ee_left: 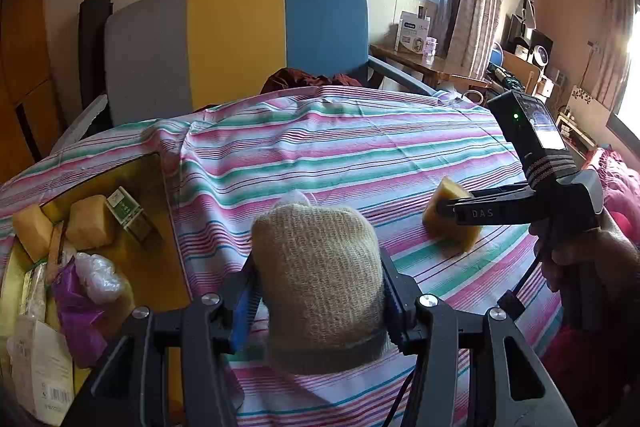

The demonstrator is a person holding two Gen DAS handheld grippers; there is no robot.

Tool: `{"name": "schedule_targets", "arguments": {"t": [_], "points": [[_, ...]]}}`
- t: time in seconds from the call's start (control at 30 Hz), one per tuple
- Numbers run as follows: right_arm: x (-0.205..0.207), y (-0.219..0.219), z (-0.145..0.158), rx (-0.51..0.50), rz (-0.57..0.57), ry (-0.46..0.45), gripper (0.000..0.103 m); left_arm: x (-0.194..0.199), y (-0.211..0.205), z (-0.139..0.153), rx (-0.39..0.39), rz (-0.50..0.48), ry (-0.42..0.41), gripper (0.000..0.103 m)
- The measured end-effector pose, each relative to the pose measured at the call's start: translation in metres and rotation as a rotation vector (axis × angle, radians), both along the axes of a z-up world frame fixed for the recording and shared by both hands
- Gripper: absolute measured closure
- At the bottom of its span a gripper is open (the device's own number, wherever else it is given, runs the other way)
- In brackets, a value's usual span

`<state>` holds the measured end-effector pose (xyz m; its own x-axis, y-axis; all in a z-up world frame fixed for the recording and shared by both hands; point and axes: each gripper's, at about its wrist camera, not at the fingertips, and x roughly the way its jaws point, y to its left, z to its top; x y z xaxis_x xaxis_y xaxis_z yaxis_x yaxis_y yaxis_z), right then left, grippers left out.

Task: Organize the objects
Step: 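Lower the white sock into the gold tray and open the left tool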

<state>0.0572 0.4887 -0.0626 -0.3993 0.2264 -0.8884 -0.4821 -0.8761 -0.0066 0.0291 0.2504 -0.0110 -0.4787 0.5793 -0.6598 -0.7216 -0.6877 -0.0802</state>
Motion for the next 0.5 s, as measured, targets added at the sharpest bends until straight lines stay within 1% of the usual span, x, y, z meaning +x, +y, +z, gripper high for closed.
{"name": "schedule_targets", "arguments": {"t": [0.23,0.5], "points": [[-0.001,-0.003,-0.001,0.02,0.008,-0.01,0.051,-0.012,-0.037,0.004,-0.011,0.078,0.007,0.05],[-0.003,-0.005,0.0,0.042,0.015,-0.022,0.051,-0.032,-0.08,-0.011,-0.045,0.19,-0.021,0.05]]}}
